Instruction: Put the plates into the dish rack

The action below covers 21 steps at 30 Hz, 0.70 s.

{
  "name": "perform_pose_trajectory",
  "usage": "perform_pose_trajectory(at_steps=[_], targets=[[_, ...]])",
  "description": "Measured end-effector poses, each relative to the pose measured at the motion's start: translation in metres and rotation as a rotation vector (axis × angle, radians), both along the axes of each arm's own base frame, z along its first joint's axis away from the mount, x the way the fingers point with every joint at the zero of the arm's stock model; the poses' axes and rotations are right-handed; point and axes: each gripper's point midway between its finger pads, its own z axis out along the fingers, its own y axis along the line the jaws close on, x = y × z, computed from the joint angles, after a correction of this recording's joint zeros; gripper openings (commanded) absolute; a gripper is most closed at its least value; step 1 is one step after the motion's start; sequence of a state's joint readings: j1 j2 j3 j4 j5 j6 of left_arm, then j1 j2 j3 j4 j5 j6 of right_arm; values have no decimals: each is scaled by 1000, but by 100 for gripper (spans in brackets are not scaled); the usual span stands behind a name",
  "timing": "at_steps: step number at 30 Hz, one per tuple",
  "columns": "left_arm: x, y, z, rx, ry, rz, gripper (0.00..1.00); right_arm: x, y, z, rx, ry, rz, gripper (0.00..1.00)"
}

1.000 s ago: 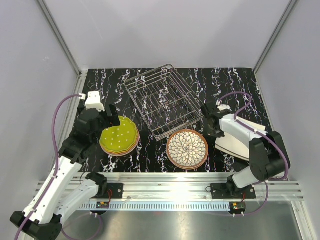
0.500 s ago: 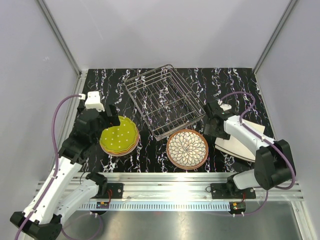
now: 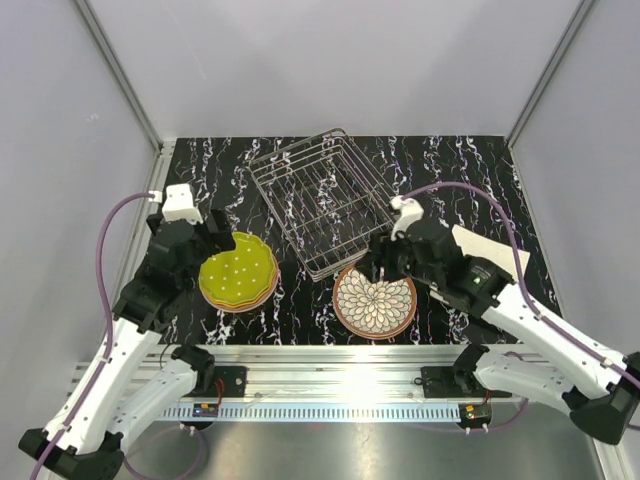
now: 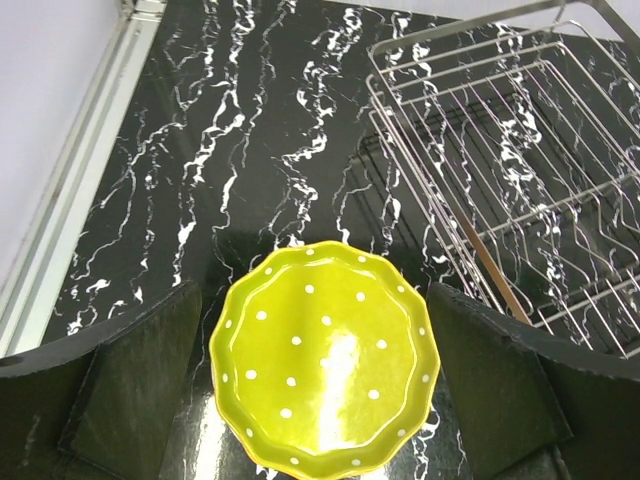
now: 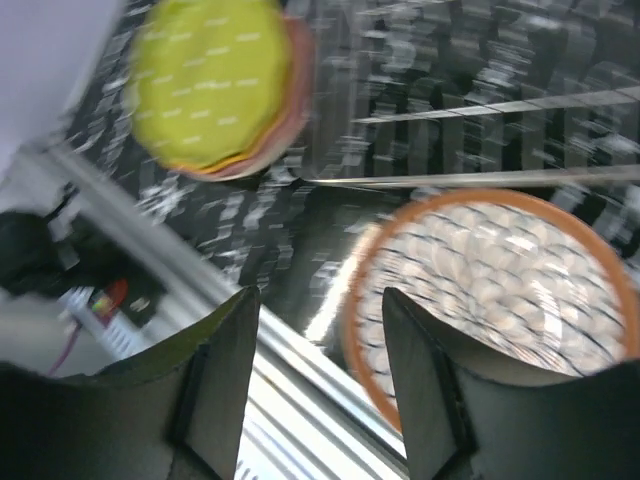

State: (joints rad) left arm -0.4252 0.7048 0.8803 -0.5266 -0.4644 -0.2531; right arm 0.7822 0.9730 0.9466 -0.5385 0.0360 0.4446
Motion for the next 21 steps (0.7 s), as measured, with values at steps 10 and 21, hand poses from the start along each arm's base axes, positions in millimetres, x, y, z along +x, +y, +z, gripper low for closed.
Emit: perform_pose_trajectory(at_steps=[10,21], targets=[[-8,31,10,3,-49,174,99,-40,188,-11,-26,-107,591,44],[-18,52,22,-4,-105,281,99,40,277,-62,-221,-175,524,51]])
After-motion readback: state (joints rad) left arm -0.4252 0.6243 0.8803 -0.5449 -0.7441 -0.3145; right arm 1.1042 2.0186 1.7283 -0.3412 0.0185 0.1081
